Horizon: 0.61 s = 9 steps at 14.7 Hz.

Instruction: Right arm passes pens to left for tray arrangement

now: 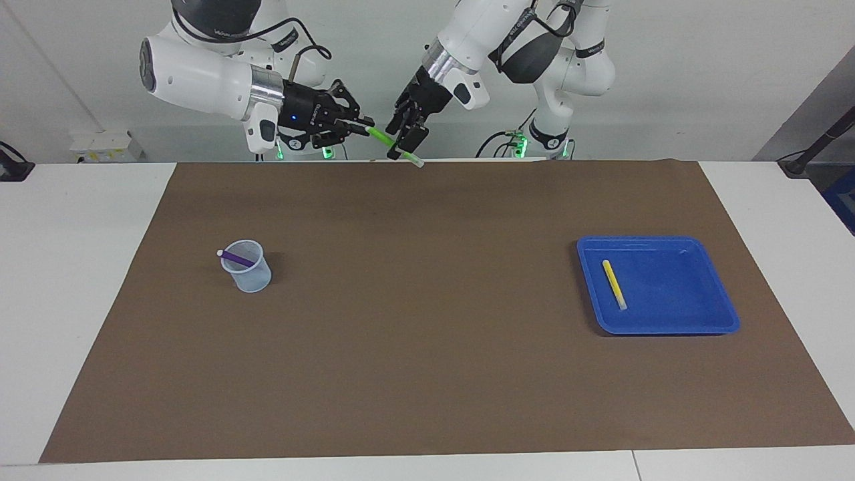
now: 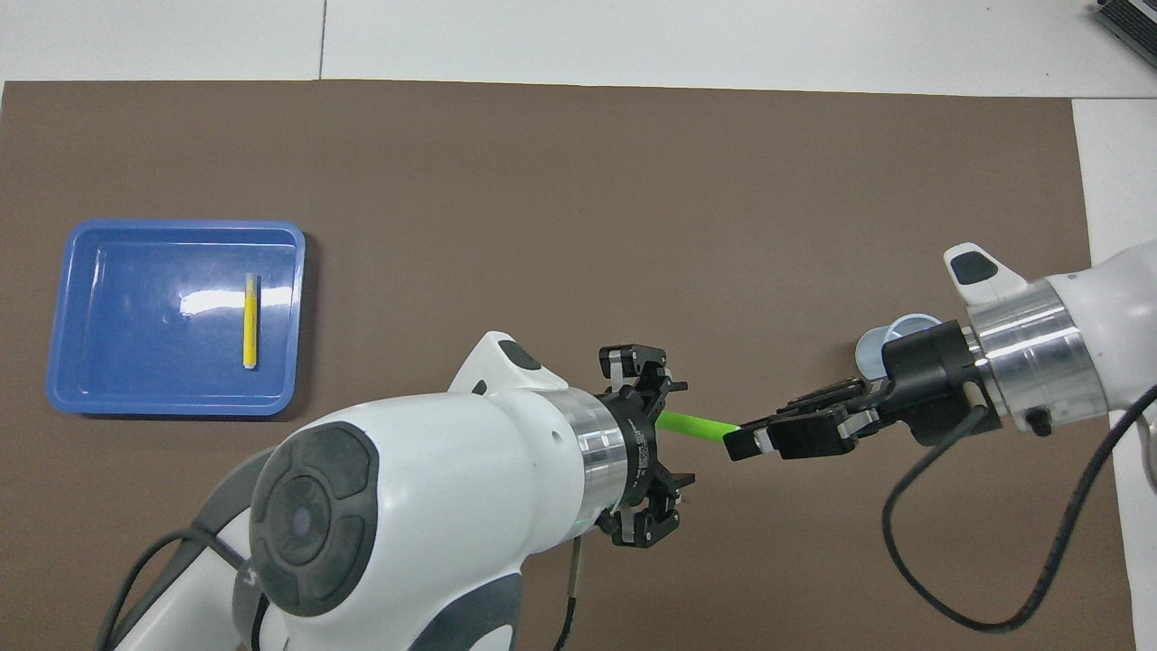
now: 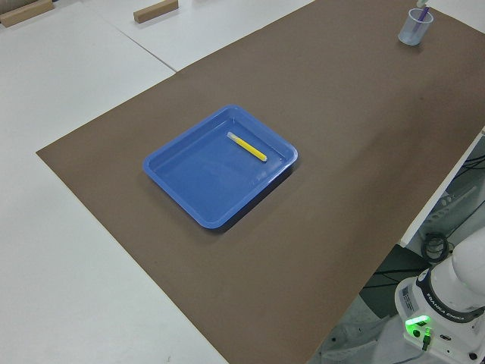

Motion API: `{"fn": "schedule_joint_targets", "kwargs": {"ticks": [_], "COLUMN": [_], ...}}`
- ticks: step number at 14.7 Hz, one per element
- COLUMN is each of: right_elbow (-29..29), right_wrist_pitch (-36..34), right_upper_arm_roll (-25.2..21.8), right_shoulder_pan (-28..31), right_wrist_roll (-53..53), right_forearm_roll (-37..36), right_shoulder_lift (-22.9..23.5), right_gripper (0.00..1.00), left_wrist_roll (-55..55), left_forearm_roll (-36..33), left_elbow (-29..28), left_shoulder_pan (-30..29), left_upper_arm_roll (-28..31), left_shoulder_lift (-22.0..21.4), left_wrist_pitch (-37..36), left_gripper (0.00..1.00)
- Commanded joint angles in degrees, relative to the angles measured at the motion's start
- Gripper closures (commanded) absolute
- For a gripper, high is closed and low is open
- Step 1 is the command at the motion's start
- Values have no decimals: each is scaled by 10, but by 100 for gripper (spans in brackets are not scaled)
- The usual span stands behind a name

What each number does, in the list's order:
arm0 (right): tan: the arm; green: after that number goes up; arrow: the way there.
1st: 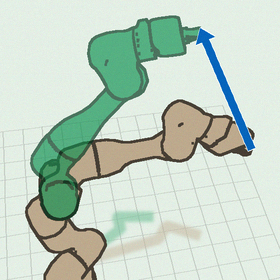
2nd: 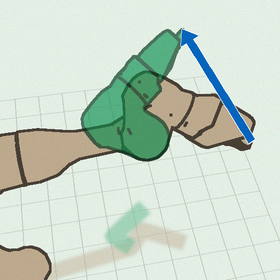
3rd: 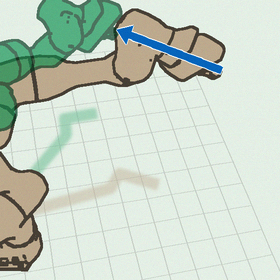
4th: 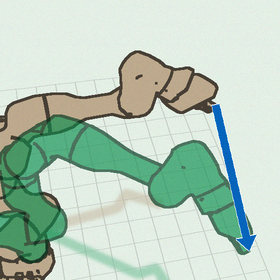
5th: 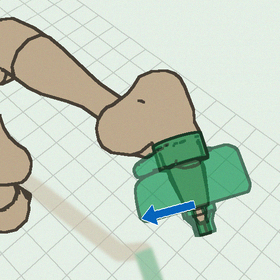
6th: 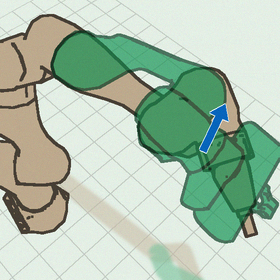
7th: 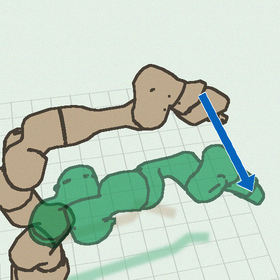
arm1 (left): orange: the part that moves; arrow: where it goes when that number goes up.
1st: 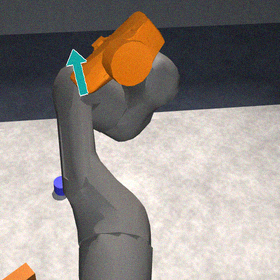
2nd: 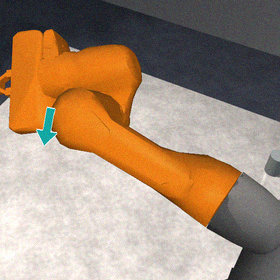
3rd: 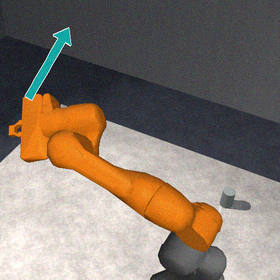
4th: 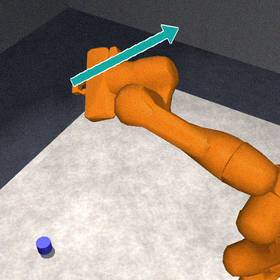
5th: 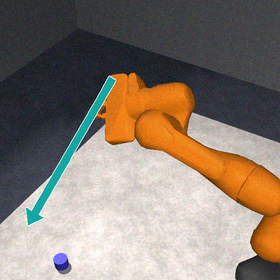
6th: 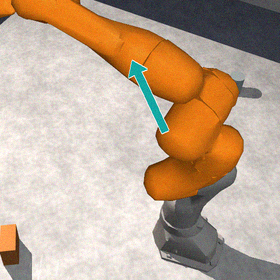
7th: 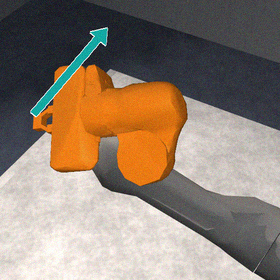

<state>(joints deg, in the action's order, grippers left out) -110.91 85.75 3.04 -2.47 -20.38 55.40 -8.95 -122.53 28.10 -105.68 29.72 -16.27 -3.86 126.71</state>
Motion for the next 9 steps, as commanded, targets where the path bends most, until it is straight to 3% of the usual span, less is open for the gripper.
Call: {"fn": "schedule_joint_targets", "kwargs": {"ticks": [1,6,9], "right_elbow": [-19,-19,-19], "right_wrist_pitch": [3,3,3], "right_upper_arm_roll": [0,0,0], "right_shoulder_pan": [6,6,7], "right_wrist_roll": [-16,-16,-16], "right_forearm_roll": [20,26,26], "right_shoulder_lift": [-15,-15,-15], "right_gripper": [100,100,100], "left_wrist_roll": [-15,-15,-13], "left_forearm_roll": [-13,-13,-13], "left_elbow": [5,6,7], "left_shoulder_pan": [10,10,9], "left_upper_arm_roll": [4,5,4], "left_shoulder_lift": [4,4,4], "left_wrist_pitch": [7,4,0], "left_gripper": [29,46,76]}}
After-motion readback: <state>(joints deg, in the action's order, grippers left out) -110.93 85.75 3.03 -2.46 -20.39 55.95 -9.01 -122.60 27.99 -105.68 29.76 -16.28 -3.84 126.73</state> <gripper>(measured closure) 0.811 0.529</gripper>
